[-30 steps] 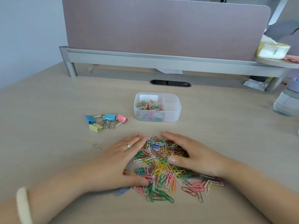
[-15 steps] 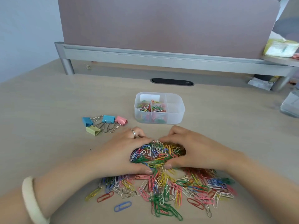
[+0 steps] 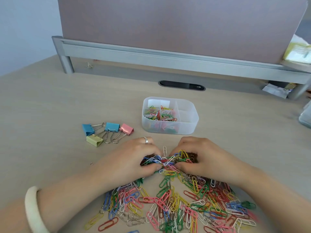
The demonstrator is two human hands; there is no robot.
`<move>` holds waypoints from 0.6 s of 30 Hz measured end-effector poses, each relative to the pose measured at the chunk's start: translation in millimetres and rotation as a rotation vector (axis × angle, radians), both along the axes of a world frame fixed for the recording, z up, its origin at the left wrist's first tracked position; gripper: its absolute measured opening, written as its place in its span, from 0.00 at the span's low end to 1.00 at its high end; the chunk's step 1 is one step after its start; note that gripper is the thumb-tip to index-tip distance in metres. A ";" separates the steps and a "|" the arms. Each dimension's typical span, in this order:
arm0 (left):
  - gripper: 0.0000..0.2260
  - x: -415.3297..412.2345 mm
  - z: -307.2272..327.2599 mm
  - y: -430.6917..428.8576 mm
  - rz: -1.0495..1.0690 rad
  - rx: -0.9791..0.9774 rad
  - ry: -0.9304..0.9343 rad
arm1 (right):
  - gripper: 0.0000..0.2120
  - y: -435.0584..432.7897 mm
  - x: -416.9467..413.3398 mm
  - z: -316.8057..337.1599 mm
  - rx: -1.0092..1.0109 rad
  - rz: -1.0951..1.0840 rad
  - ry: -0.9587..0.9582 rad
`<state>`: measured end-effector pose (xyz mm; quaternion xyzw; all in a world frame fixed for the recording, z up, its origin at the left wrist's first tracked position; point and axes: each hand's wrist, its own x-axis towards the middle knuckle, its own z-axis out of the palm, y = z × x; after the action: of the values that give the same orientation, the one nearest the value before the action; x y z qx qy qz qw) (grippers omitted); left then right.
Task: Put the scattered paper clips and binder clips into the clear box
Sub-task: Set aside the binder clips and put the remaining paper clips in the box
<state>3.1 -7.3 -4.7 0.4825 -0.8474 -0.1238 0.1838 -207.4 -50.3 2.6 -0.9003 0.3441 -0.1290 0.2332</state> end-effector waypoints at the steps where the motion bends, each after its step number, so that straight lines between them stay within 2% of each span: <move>1: 0.07 0.3 -0.2 0.1 0.006 -0.001 0.020 | 0.09 -1.0 -1.0 -0.2 0.009 -0.003 -0.004; 4: 0.06 1.2 -1.9 -2.1 0.027 0.028 0.082 | 0.08 -3.6 -2.5 -0.3 0.015 -0.012 -0.023; 12: 0.09 6.6 -9.1 -6.2 0.045 0.038 0.245 | 0.06 -13.7 5.6 15.1 0.094 -0.090 -0.080; 14: 0.10 6.5 -9.7 -5.4 0.042 0.027 0.266 | 0.07 -18.1 11.0 23.8 0.109 -0.103 -0.096; 18: 0.13 5.7 -11.8 -4.7 0.018 0.024 0.264 | 0.04 -30.8 19.7 46.9 0.207 -0.148 -0.140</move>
<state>8.8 -12.1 -16.5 0.4718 -0.8099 -0.1947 0.2888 -187.7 -81.1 49.5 -0.8326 0.4038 -0.1720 0.3379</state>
